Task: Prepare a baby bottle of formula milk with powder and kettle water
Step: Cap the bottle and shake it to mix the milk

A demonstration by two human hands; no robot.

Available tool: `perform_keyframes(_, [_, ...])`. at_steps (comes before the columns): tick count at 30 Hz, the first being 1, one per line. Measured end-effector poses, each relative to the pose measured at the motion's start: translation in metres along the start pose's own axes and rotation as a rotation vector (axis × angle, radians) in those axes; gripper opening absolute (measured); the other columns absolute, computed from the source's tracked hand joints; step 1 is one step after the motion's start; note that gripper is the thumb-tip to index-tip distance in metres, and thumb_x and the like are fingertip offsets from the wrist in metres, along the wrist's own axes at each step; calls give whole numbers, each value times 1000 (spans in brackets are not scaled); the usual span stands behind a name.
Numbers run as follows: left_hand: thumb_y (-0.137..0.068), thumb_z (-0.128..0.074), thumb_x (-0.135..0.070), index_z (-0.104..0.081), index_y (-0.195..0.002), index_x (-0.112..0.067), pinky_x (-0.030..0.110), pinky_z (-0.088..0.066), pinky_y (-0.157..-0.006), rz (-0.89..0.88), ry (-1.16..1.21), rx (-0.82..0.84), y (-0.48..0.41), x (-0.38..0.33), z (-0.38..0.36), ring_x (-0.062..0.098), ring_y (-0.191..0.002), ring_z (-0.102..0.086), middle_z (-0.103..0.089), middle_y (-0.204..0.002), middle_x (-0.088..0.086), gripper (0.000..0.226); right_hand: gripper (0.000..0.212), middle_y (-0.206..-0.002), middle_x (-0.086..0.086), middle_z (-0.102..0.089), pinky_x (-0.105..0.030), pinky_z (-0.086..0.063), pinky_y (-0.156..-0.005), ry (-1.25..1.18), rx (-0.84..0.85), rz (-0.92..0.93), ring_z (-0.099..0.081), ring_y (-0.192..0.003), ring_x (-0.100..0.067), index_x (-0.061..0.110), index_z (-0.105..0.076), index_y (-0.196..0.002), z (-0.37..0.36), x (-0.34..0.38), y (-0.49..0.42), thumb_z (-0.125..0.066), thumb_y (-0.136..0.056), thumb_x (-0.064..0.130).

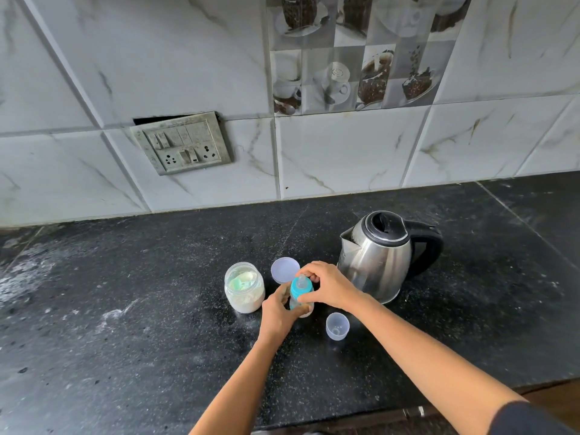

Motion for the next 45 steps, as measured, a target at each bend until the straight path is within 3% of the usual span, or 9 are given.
perform_keyframes(10, [-69,-79,-8,-65,-107,-23,6,-44,-69,-45,-19,-105,8,-9,2,-9,-83,-61,-68,-92,-17,43,44,-91,-6,-58,-35,-48,-74,134,-497,-286,-53,-86,-20,8,-54,-93,-24,6,20,-74,-72,40])
perform_keyframes(13, [-66,-82,-9,-66,-104,-20,9,-47,-74,-46,12,-76,6,-6,3,-4,-85,-64,-71,-92,-13,42,47,-91,-4,-55,-32,-46,-70,168,-410,-229,-52,-84,-18,12,-48,-92,-19,6,14,-74,-71,45])
perform_keyframes(16, [-65,-85,-11,-65,-109,-22,13,-49,-83,-23,29,9,1,-4,4,-2,-94,-64,-71,-99,-14,49,47,-87,3,-52,-25,-40,-63,179,-102,15,-50,-76,-15,19,-43,-90,-8,9,2,-73,-71,51])
perform_keyframes(20, [-65,-84,-9,-63,-104,-28,8,-46,-79,-5,0,61,-2,-4,4,-5,-93,-63,-70,-98,-16,48,45,-89,2,-58,-23,-33,-60,449,111,188,-53,-74,-16,21,-42,-97,-3,20,-9,-63,-79,56])
perform_keyframes(25, [-61,-87,-12,-65,-106,-23,13,-48,-80,8,-13,10,-3,0,6,-2,-89,-65,-72,-94,-12,51,55,-95,-9,-65,-29,-38,-63,518,-86,134,-64,-82,-28,9,-43,-115,-13,19,-10,-55,-86,54])
perform_keyframes(33, [-62,-83,-7,-66,-92,-24,9,-44,-64,-25,-20,-68,5,-7,5,-7,-72,-61,-69,-80,-13,38,50,-77,-7,-67,-31,-48,-55,401,-412,-204,-68,-68,-26,10,-46,-97,-23,16,11,-59,-82,56])
perform_keyframes(38, [-60,-86,-10,-67,-104,-23,11,-48,-77,-8,9,-37,3,-4,5,-3,-88,-64,-72,-92,-13,49,61,-94,-1,-64,-37,-52,-69,131,-216,-296,-64,-86,-21,17,-40,-103,-19,2,20,-65,-73,64])
perform_keyframes(42, [-61,-86,-8,-60,-106,-26,4,-44,-78,36,29,-16,3,-1,3,-11,-91,-61,-67,-100,-18,55,88,-112,-1,-54,-37,-50,-80,355,31,-322,-56,-101,-20,19,-40,-120,-2,-21,44,-64,-60,78])
perform_keyframes(45, [-62,-86,-8,-59,-105,-29,1,-43,-76,42,36,-28,4,-1,3,-12,-94,-59,-65,-100,-18,56,82,-121,-5,-47,-40,-46,-83,528,317,-316,-52,-111,-29,19,-42,-124,-18,-34,65,-70,-64,67])
Point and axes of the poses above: each hand's wrist, its own y-axis away from the middle knuckle, its own z-axis out of the back of the hand, x = y × z, the point moved 7 cm from there along -y, towards the middle knuckle
